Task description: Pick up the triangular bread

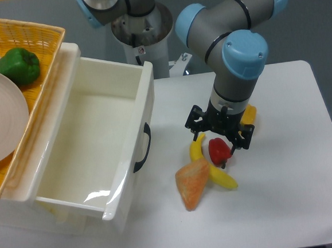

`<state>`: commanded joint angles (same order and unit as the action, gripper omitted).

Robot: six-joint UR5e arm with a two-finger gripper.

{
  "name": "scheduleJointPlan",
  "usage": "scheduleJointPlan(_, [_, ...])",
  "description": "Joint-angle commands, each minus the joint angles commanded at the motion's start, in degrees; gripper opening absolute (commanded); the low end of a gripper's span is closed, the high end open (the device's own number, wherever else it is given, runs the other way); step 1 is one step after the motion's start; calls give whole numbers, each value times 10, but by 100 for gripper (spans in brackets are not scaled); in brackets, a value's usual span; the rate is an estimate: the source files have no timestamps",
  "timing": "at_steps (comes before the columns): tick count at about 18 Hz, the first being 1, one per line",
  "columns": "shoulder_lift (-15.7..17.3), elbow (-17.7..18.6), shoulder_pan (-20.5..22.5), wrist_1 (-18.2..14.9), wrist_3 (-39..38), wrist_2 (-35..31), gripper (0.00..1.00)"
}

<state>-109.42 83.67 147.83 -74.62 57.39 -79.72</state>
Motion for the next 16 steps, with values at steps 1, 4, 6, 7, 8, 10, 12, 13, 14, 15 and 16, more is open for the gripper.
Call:
scheduleJointPlan(1, [-1,1,-1,1,0,0,100])
scheduleJointPlan(4, [-2,2,-3,3,-2,-2,100])
scheduleJointPlan(6, [-2,12,-5,4,-1,-18,100])
scheduleJointPlan(7, [-2,13,-7,6,-1,-23,100])
scheduleJointPlan(8, [-2,15,-7,10,-1,-23,100])
scheduleJointPlan(10, [-3,18,-7,13,-4,-24,100])
scheduleJointPlan(12, [-7,18,-7,12,-8,-23,100])
scheduleJointPlan(13, [-11,19,-7,13,-18,-23,100])
scheduleJointPlan(14, [-15,18,-6,14,-38,-22,100])
scheduleJointPlan(15, [-18,18,-6,18,-53,-24,100])
scheduleJointPlan(16, [-24,18,-7,26,-59,-25,100])
